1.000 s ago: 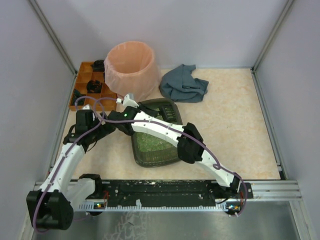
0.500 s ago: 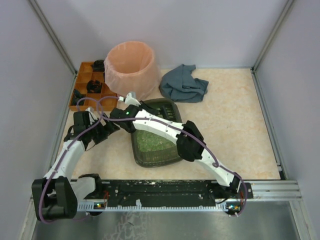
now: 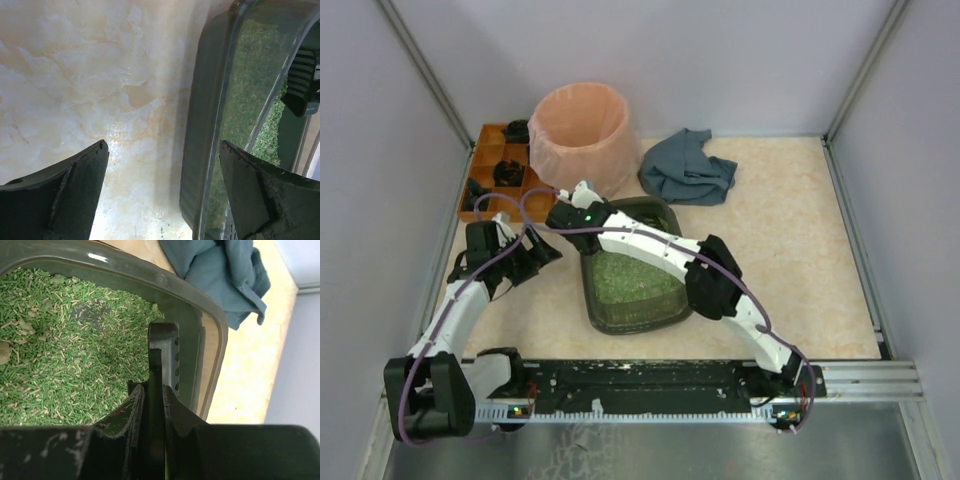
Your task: Clean the litter box
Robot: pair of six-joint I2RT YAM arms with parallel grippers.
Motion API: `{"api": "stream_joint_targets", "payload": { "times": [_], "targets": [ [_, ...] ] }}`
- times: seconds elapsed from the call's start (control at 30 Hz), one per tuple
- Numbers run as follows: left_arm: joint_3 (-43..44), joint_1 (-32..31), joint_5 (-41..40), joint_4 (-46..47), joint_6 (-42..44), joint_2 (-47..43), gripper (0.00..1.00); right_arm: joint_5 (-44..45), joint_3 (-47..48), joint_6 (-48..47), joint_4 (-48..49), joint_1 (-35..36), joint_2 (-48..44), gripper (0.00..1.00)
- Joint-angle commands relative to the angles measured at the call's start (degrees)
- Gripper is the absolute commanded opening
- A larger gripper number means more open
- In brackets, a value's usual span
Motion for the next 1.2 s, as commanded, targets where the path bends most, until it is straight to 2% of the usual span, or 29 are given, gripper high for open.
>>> {"api": "stream_joint_targets", "payload": {
  "times": [0.0,0.17,0.47,0.63,1.0,1.17],
  "targets": [
    [0.14,0.49,3.73,1.53,1.29,1.23,0.95,-17.57,-3.19,0.74,7.77,-2.40,-7.57,0.00],
    [0.57,0.49,4.96,1.04,1.49,2.30,0.95,-22.37,-5.74,1.03,10.74,-3.46,-12.70,0.00],
    [0.25,0.44,5.49,1.45,1.55,1.60,0.94,-21.04,-3.01,1.20,10.50,-3.65,-18.75,0.00],
    [0.09,0.42,5.84,1.69,1.53,1.39,0.94,-17.07,-2.45,0.95,9.08,-3.67,-20.72,0.00],
    [-0.01,0.48,6.12,1.89,1.55,1.34,0.94,-3.89,7.73,2.73,-7.32,-2.89,-11.12,0.00],
    [-0.01,0.41,6.36,1.89,1.56,1.50,0.93,-0.96,9.38,5.90,-12.60,-1.35,-7.24,0.00]
  ]
}}
